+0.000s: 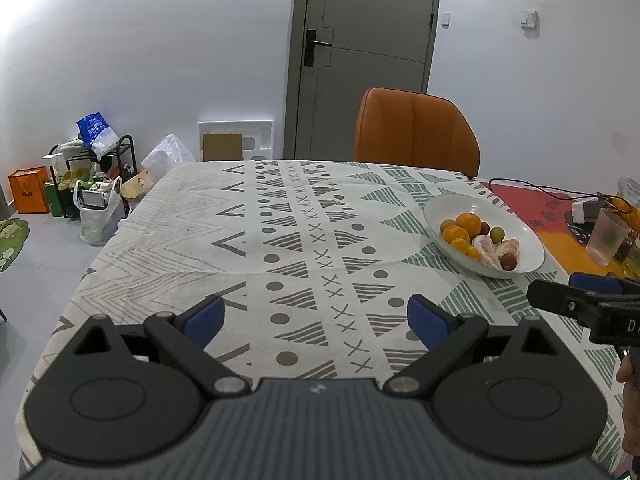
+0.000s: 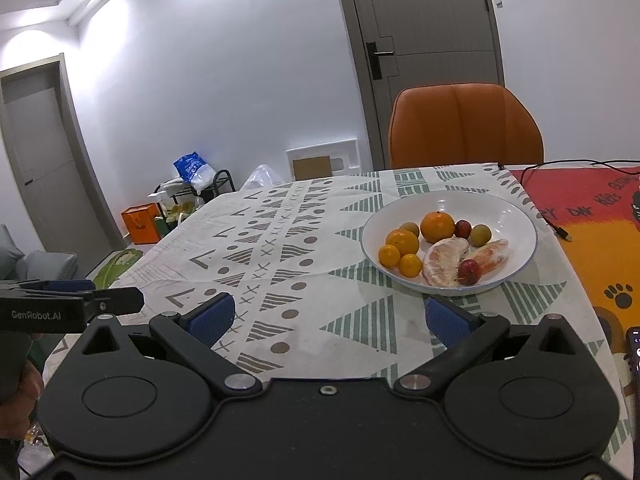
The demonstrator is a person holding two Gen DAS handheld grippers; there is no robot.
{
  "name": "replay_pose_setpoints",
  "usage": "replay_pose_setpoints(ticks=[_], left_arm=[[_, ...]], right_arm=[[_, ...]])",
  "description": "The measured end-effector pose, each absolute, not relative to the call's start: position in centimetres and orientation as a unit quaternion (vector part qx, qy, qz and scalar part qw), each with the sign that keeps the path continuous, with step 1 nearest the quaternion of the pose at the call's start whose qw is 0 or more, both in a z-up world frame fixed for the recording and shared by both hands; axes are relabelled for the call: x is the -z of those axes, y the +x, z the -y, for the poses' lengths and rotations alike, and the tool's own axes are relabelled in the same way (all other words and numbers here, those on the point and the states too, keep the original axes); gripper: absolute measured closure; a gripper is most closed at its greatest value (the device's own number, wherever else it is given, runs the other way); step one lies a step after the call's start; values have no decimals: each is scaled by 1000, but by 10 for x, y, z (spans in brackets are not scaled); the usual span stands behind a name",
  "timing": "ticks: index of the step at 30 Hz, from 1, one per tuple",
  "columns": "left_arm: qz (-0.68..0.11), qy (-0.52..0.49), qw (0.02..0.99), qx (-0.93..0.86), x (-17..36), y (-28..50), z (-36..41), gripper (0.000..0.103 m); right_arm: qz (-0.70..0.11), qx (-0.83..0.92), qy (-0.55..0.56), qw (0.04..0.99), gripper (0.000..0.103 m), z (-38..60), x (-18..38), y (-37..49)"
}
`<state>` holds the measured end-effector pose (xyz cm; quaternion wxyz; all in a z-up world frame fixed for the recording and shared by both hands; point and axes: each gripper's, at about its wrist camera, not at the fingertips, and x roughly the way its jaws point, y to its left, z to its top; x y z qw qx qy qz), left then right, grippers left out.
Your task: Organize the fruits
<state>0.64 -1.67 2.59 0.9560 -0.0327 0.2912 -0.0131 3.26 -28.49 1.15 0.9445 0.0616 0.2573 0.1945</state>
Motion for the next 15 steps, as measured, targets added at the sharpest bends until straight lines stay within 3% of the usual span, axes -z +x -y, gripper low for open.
replay_pose_setpoints(ticks=[15], left_arm=[[-290, -27, 956, 13, -25, 5, 19, 6]], right_arm=[[-259, -192, 63, 945, 0, 285, -9, 33]])
